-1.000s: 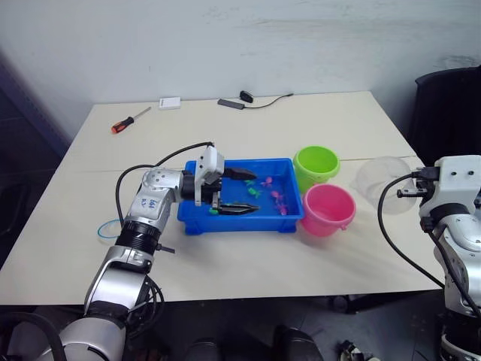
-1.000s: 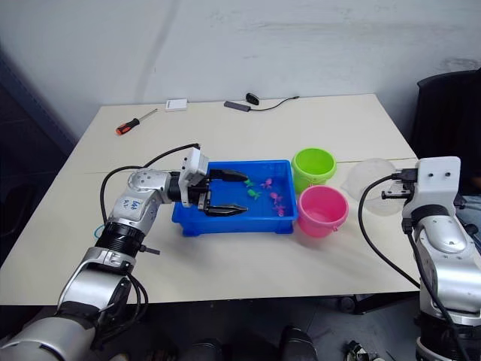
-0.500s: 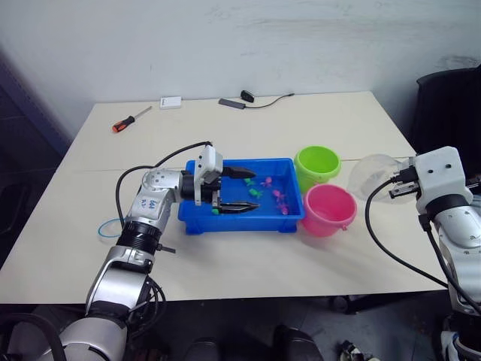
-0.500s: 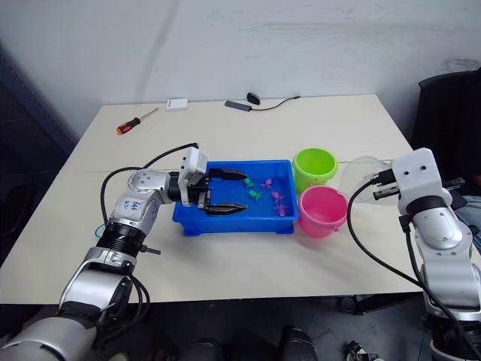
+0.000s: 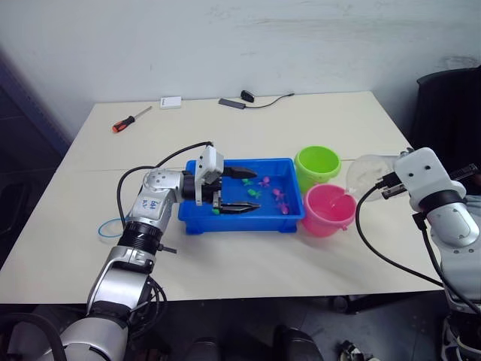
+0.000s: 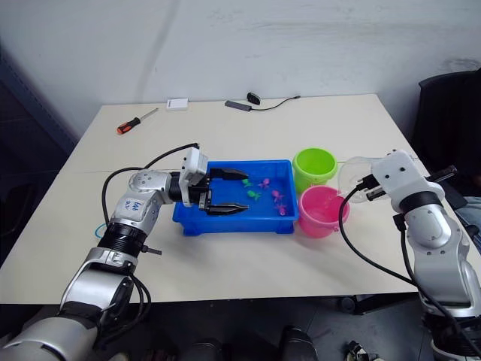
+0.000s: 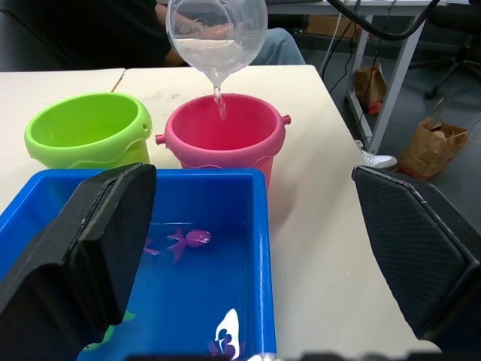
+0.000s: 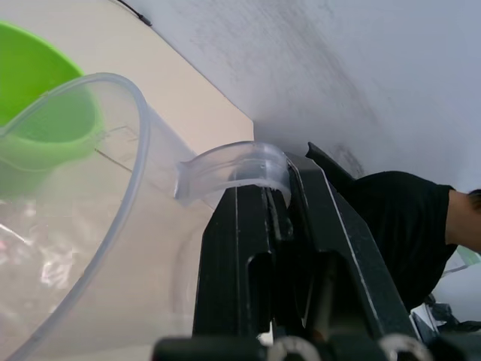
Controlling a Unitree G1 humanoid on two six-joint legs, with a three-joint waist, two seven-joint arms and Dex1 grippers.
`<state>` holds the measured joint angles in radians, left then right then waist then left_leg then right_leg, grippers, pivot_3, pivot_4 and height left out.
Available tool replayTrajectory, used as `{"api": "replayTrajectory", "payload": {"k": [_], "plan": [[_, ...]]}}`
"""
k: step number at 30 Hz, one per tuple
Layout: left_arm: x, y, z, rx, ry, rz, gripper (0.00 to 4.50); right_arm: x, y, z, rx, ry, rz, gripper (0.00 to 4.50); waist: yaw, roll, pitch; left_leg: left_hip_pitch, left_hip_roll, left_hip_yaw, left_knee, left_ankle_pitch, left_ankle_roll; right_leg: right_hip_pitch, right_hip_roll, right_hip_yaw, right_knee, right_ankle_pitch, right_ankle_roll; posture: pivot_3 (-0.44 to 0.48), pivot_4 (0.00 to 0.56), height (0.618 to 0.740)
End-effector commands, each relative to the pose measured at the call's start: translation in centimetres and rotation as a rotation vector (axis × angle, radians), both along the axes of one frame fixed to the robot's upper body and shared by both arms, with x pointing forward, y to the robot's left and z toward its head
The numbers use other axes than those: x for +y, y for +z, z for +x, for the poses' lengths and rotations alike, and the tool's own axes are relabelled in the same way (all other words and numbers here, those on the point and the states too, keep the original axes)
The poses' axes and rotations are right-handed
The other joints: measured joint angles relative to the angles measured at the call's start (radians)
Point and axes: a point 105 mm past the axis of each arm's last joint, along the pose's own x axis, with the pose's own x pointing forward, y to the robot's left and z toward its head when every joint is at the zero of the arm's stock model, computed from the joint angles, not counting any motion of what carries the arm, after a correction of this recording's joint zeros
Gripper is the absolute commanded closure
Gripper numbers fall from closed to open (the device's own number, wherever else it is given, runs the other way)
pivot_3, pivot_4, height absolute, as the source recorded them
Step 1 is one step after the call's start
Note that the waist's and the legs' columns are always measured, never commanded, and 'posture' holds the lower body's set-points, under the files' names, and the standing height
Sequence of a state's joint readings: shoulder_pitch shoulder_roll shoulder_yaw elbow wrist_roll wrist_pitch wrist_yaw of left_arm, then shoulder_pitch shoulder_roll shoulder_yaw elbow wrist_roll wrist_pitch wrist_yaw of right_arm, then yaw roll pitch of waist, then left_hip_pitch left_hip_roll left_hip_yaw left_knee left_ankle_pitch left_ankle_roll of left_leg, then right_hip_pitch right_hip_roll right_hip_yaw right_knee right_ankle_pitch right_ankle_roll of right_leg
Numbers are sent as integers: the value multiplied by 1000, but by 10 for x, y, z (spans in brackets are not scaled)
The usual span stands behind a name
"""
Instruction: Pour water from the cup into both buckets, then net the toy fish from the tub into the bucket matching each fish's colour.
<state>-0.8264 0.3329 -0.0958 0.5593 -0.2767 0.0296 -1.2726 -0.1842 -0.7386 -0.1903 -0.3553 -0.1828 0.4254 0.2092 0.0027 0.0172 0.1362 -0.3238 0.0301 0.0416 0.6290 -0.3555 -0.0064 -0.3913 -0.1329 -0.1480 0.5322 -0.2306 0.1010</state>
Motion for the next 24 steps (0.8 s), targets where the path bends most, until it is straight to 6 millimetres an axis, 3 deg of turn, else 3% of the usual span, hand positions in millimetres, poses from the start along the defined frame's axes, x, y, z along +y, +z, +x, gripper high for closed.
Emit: {"api": "replayTrajectory", "payload": {"k": [1,24], "plan": [[1,15,0,-60,-5,-27,0,7,21,-2,-77,19,-80,4464,0,0,0,0,0,0,0,0,0,0,0,0,0,0,0,0,150,740],[2,11,-3,-55,-12,-25,0,11,21,-1,-85,25,-151,4464,-1,0,0,0,0,0,0,2,-2,0,0,0,1,0,0,0,150,740]]}}
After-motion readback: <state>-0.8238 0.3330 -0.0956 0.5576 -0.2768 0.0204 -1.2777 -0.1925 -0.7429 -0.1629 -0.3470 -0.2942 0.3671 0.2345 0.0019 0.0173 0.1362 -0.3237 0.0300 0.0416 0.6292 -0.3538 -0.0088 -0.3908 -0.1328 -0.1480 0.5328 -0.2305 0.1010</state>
